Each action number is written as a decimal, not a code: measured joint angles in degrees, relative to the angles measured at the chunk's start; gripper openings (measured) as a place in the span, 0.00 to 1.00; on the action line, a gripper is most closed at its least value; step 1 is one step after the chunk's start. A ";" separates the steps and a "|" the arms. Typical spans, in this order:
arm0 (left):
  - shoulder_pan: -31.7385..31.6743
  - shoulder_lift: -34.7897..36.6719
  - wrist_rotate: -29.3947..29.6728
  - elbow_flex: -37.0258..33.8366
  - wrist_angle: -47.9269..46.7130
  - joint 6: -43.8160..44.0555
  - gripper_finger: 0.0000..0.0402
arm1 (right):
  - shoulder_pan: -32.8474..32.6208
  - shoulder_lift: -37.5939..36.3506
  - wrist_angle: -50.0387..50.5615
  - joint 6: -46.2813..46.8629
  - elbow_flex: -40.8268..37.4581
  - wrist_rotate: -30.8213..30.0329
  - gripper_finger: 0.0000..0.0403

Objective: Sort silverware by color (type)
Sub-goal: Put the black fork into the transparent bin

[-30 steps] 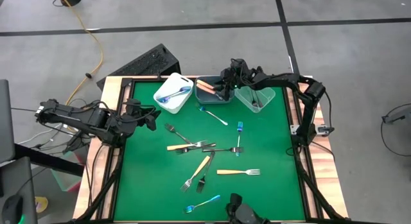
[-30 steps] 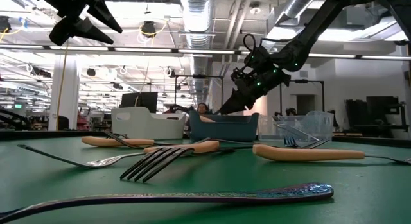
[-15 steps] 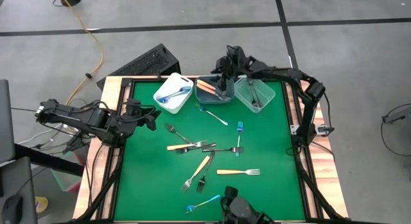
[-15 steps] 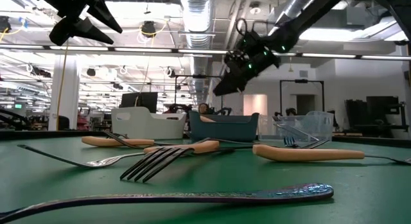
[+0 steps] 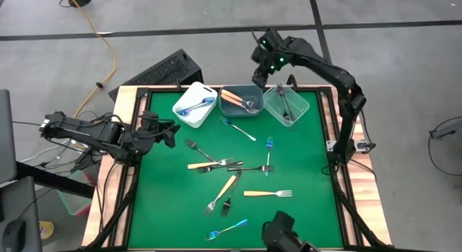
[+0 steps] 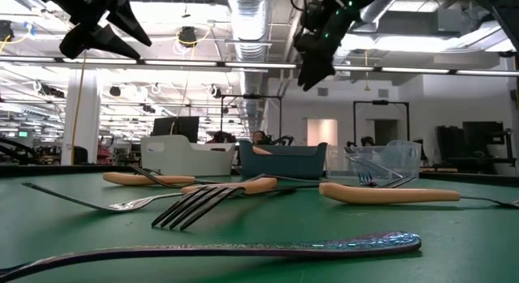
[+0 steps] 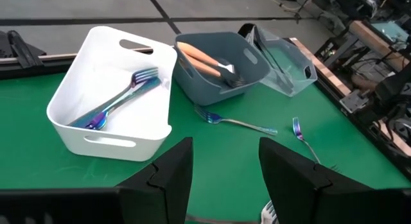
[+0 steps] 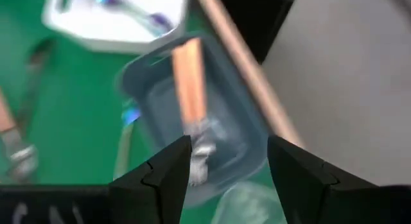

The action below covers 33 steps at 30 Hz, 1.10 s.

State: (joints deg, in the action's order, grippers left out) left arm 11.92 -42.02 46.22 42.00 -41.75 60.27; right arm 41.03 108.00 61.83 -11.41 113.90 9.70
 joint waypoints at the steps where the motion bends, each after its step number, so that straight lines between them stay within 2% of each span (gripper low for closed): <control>1: 0.00 0.00 -0.31 0.00 -0.05 -0.18 0.40 | -0.27 -0.04 2.54 0.78 1.00 1.15 0.54; 8: -0.02 0.01 -4.88 0.00 -0.03 -3.60 0.40 | -7.36 -0.17 16.21 1.48 3.16 11.67 0.54; 16: -0.01 0.01 -6.45 0.00 -0.01 -6.90 0.40 | -24.13 -0.15 21.06 -0.43 3.07 12.66 0.54; 18: -0.02 0.02 -6.45 0.00 0.02 -7.43 0.40 | -28.33 -0.15 21.10 1.46 3.07 10.72 0.54; 23: -0.01 0.01 -6.43 0.00 0.02 -9.55 0.40 | -38.25 -0.16 20.12 3.44 2.50 1.30 0.54; 25: -0.02 0.02 -6.46 0.00 0.02 -10.28 0.40 | -41.37 -0.17 17.79 3.69 1.10 -0.02 0.54; 33: 0.00 0.02 -7.48 0.00 0.03 -14.19 0.40 | -47.42 -0.17 8.07 8.67 -13.16 -3.53 0.54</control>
State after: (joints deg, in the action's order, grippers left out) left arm 11.92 -42.00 38.74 42.00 -41.73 46.09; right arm -6.40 107.83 69.90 -2.74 100.74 6.17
